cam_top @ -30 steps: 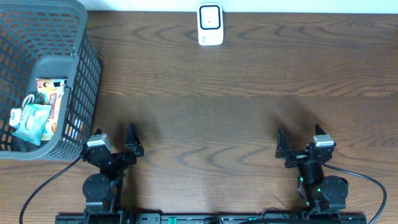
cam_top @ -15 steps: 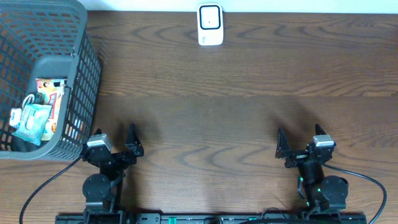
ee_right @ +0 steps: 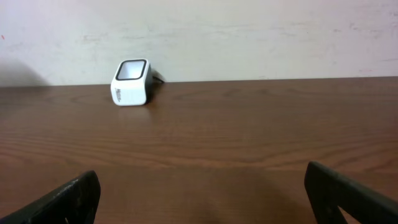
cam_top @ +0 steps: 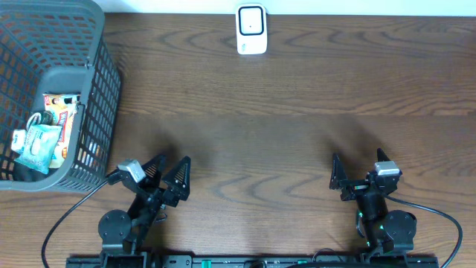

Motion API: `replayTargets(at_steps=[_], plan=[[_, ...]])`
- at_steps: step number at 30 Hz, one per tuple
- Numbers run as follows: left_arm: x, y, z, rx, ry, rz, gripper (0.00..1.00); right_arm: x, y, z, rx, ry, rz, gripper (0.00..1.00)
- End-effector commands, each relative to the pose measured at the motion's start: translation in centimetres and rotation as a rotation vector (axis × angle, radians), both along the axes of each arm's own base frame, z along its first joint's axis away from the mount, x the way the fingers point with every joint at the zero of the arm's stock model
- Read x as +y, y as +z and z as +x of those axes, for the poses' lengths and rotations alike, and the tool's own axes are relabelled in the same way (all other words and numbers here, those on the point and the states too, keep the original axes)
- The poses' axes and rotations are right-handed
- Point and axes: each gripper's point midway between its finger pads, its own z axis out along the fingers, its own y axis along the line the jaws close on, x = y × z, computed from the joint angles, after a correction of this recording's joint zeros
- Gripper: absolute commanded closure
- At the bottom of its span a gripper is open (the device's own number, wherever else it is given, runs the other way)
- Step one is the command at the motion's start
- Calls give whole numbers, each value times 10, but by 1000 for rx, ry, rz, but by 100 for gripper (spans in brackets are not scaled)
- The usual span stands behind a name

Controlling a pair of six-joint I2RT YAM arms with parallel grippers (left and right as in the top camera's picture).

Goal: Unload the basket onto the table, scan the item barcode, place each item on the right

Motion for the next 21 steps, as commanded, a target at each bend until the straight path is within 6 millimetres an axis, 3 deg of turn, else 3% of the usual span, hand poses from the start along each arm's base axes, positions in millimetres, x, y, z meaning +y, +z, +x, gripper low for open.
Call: replayTargets(at_steps=[1, 4, 6, 13, 21], plan=[[-9, -12, -5, 59, -54, -42, 2, -2, -1, 0, -1, -8, -13, 1], [-9, -11, -5, 53, -55, -43, 2, -2, -1, 0, -1, -8, -13, 1], [-10, 2, -5, 7, -63, -65, 2, -2, -1, 0, -1, -8, -13, 1], [-7, 110, -25, -453, -67, -91, 2, -2, -1, 0, -1, -8, -13, 1], [0, 198, -51, -636, -20, -63, 2, -2, -1, 0, -1, -8, -13, 1]])
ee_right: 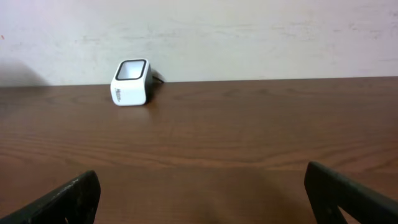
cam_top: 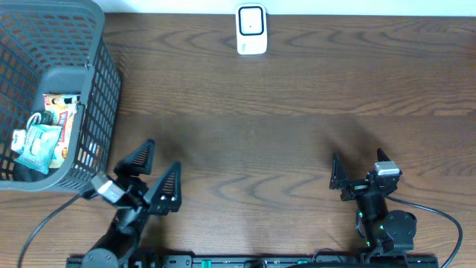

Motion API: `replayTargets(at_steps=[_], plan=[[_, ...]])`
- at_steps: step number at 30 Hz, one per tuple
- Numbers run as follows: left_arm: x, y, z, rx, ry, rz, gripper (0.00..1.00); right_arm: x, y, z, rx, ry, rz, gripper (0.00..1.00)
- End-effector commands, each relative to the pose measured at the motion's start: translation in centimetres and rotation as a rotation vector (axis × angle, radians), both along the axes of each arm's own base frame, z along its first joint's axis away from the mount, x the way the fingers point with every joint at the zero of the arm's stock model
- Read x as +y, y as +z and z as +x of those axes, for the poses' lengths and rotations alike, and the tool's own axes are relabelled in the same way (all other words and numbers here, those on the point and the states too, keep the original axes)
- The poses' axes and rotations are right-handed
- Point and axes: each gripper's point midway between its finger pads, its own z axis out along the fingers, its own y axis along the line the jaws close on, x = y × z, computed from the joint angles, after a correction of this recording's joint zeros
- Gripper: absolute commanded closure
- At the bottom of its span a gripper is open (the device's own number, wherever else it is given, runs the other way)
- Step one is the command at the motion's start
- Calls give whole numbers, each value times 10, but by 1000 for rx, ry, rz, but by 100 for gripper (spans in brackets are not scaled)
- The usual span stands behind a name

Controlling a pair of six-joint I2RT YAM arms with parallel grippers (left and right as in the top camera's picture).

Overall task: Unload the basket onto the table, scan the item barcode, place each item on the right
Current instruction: 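Move the left gripper over the grey basket and reach inside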

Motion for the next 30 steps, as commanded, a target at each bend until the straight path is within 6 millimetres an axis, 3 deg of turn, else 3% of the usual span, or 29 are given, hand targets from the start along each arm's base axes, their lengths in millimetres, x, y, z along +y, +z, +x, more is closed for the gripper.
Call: replayTargets(at_steps=[1, 5, 8, 14, 16, 19, 22, 26, 30], plan=[[2, 63, -20, -135, 38, 36, 2, -1, -1, 0, 0, -6, -12, 1], [2, 118, -21, -198, 76, 92, 2, -1, -1, 0, 0, -7, -13, 1], [2, 148, -1, -124, 109, 165, 2, -1, -1, 0, 0, -7, -13, 1], [11, 144, 65, 334, 167, 431, 2, -1, -1, 0, 0, -7, -13, 1], [28, 142, 81, 454, 249, 585, 2, -1, -1, 0, 0, -7, -13, 1], [71, 149, 100, 611, 448, 806, 2, -1, -1, 0, 0, -7, -13, 1], [96, 163, 116, 654, 546, 934, 2, -1, -1, 0, 0, -7, -13, 1], [137, 172, 134, 712, 714, 941, 2, -1, -1, 0, 0, -7, -13, 1], [208, 158, 138, 869, 915, 805, 2, -1, -1, 0, 0, -7, -13, 1]])
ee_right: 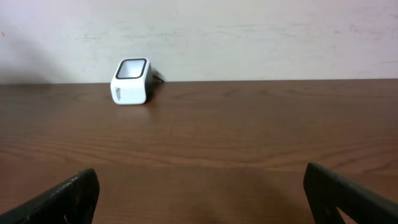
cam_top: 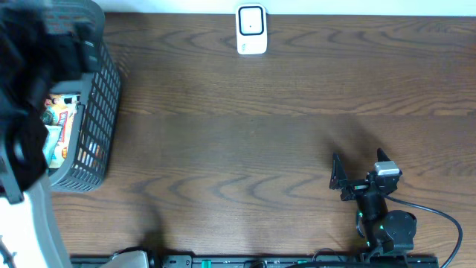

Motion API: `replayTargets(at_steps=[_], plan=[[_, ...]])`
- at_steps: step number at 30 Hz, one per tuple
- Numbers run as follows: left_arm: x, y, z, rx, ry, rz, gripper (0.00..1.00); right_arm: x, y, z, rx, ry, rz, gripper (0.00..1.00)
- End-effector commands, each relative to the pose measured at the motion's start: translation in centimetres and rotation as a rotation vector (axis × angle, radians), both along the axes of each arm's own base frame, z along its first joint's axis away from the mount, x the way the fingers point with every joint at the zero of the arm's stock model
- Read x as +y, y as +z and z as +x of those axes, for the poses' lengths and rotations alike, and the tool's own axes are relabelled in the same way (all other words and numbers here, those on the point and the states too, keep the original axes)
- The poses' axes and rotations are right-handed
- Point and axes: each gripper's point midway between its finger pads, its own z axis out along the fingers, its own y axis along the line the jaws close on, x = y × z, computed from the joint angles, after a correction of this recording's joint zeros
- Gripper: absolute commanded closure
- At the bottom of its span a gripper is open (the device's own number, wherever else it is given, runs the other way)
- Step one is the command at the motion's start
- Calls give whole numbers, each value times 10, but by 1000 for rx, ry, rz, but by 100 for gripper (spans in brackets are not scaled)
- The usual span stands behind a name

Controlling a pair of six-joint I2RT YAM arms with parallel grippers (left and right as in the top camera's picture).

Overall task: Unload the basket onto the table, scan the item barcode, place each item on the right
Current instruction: 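Move the left gripper over the grey basket and reach inside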

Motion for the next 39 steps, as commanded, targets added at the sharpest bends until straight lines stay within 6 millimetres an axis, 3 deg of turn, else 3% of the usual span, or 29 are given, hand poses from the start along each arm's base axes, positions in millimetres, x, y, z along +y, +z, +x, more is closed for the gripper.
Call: replayTargets(at_steps=[1, 5, 12, 16, 24, 34, 39], plan=[[70, -12, -6, 46, 255, 19, 3, -1, -1, 0, -1, -6, -12, 1], [110, -40, -15, 142, 367, -13, 2, -1, -1, 0, -1, -6, -12, 1], [116, -79, -14, 268, 365, -63, 3, -1, -1, 0, -1, -6, -12, 1], [122, -113, -8, 361, 368, -84, 3, -1, -1, 0, -1, -6, -12, 1], [161, -181, -5, 497, 488, -219, 2, -1, -1, 0, -1, -6, -12, 1], [174, -212, 1, 475, 620, -428, 2, -1, -1, 0, -1, -6, -12, 1], [169, -235, 8, 522, 586, -515, 2, -1, -1, 0, -1, -6, -12, 1]])
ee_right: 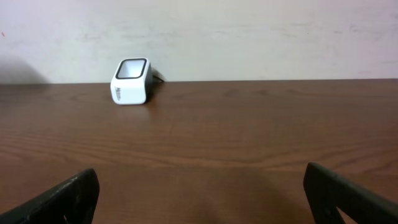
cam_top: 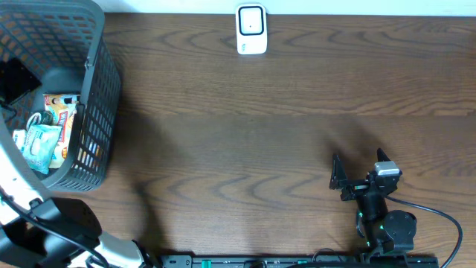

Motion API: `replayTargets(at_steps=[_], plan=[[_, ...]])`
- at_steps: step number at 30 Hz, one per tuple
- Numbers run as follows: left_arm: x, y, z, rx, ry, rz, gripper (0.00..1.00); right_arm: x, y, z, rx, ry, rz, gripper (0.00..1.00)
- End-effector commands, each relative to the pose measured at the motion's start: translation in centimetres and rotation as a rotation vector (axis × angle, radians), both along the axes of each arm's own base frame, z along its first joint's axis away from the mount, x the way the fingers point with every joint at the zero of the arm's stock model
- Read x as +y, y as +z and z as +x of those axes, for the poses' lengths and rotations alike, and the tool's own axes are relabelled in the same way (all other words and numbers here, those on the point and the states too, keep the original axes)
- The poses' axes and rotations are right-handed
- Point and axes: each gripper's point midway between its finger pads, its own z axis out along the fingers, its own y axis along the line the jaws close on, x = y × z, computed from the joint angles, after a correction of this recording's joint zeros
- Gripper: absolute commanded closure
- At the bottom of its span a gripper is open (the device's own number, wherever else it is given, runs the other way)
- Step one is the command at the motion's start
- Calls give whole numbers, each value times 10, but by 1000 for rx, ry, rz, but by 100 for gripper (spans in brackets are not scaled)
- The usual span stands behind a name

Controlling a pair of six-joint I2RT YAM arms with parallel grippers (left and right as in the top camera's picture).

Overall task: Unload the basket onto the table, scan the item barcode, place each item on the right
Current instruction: 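Move the left gripper over the grey basket and reach inside, then grasp the mint-green wet-wipe pack in the basket with the left gripper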

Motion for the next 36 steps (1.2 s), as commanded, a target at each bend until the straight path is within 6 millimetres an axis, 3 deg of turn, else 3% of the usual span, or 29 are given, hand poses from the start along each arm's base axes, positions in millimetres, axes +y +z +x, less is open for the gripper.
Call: replayTargets(at_steps=[1, 3, 7, 9, 22, 28, 36], plan=[[-2, -23, 7, 11, 26, -93, 2, -1, -1, 0, -1, -6, -12, 1], [1, -32, 6, 40, 44, -98, 2, -1, -1, 0, -1, -6, -12, 1], [28, -48, -20, 139, 327, -24, 2, -1, -1, 0, -1, -6, -12, 1], [35, -53, -27, 173, 386, 7, 2, -1, -1, 0, -1, -6, -12, 1], [31, -100, -12, 269, 422, -6, 2, -1, -1, 0, -1, -6, -12, 1], [40, -114, -18, 349, 522, 137, 2, -1, -1, 0, -1, -6, -12, 1], [40, -150, -21, 394, 581, 126, 2, -1, -1, 0, -1, -6, -12, 1]])
